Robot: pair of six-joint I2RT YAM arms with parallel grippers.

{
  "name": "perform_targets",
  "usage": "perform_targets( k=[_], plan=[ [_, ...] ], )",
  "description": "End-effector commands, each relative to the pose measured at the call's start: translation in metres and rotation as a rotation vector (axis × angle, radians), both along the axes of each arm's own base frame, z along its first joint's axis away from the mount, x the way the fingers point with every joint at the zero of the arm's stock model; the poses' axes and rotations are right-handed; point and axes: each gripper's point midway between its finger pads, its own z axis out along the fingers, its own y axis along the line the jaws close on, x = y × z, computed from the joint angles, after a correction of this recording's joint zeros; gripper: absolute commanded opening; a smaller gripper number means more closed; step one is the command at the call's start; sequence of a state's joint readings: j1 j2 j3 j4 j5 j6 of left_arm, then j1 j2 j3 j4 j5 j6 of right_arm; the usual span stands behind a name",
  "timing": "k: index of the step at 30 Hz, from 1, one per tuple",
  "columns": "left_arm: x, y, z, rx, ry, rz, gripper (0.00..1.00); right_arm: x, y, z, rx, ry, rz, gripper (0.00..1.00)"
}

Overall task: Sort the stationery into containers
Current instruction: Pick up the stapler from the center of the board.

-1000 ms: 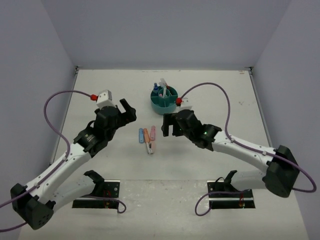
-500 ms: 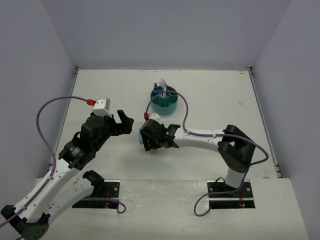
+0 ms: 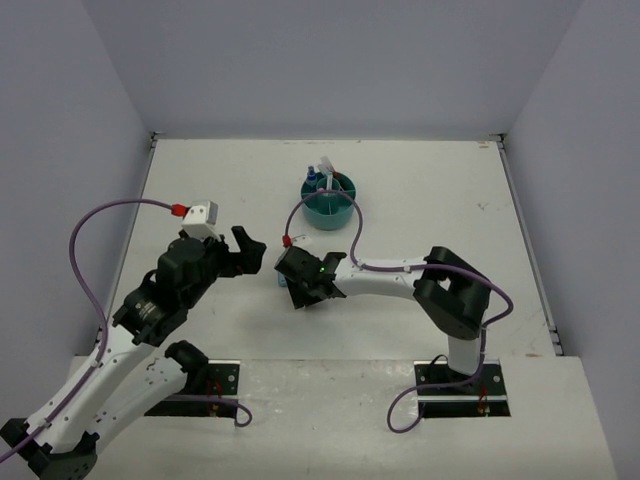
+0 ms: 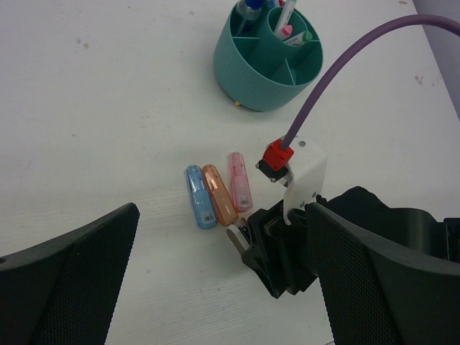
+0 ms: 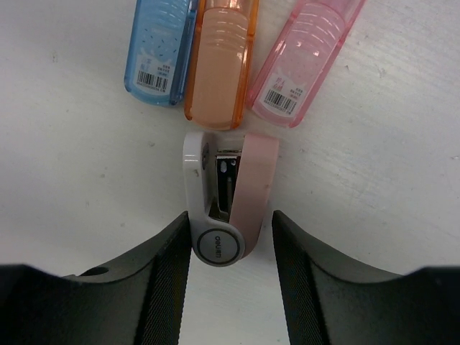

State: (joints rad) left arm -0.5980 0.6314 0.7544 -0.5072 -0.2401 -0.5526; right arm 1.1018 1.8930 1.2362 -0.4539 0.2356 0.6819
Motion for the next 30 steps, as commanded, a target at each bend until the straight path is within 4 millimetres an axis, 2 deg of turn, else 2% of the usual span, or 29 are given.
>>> perform_targets(
  k=[1,4,7,9,13,15,18,19,20,21,23,24,25,27,29,30],
  plan=[
    [0.000,-0.003,-0.005,0.019,0.010,-0.024,1.00,0.000,0.005,-0.001,-0.014,-0.012,0.000,0.49],
    [0.001,-0.007,-0.010,0.010,0.022,-0.034,1.00,0.003,0.006,-0.004,-0.019,-0.028,0.024,0.47],
    [0.003,-0.017,-0.015,-0.029,0.036,-0.056,1.00,0.006,0.005,-0.001,-0.035,-0.048,0.052,0.38],
    [0.001,-0.028,-0.028,-0.049,0.058,-0.100,1.00,0.008,0.007,0.003,-0.030,-0.070,0.081,0.31],
    [0.005,-0.037,-0.044,-0.061,0.100,-0.112,1.00,0.014,0.004,0.024,0.011,-0.148,0.115,0.04],
    [0.006,-0.038,-0.047,-0.067,0.108,-0.110,1.00,0.013,-0.003,0.028,0.018,-0.170,0.120,0.00],
    [0.004,-0.049,-0.040,-0.160,0.088,-0.137,1.00,0.016,-0.015,0.080,0.161,-0.316,0.119,0.00],
    [0.002,-0.056,-0.036,-0.200,0.076,-0.167,1.00,0.011,-0.029,0.078,0.170,-0.337,0.121,0.00],
    [-0.002,-0.065,-0.033,-0.239,0.065,-0.213,1.00,0.013,-0.028,0.097,0.227,-0.382,0.118,0.00],
    [-0.006,-0.073,-0.028,-0.282,0.050,-0.259,1.00,0.011,-0.038,0.098,0.247,-0.411,0.114,0.00],
    [-0.020,-0.104,0.011,-0.491,-0.061,-0.444,1.00,0.009,-0.051,0.138,0.397,-0.521,0.077,0.00],
    [-0.024,-0.111,0.017,-0.562,-0.092,-0.486,1.00,0.007,-0.058,0.137,0.408,-0.534,0.078,0.00],
    [-0.028,-0.117,0.010,-0.584,-0.072,-0.517,1.00,0.004,-0.062,0.147,0.449,-0.557,0.073,0.00],
    [-0.026,-0.126,0.022,-0.647,-0.103,-0.533,0.98,0.001,-0.068,0.168,0.520,-0.598,0.064,0.00],
    [-0.021,-0.137,0.019,-0.646,-0.085,-0.526,0.95,-0.001,-0.072,0.173,0.535,-0.610,0.066,0.00],
    [-0.017,-0.144,0.026,-0.643,-0.094,-0.519,0.91,-0.001,-0.076,0.175,0.525,-0.614,0.062,0.00]
  ],
)
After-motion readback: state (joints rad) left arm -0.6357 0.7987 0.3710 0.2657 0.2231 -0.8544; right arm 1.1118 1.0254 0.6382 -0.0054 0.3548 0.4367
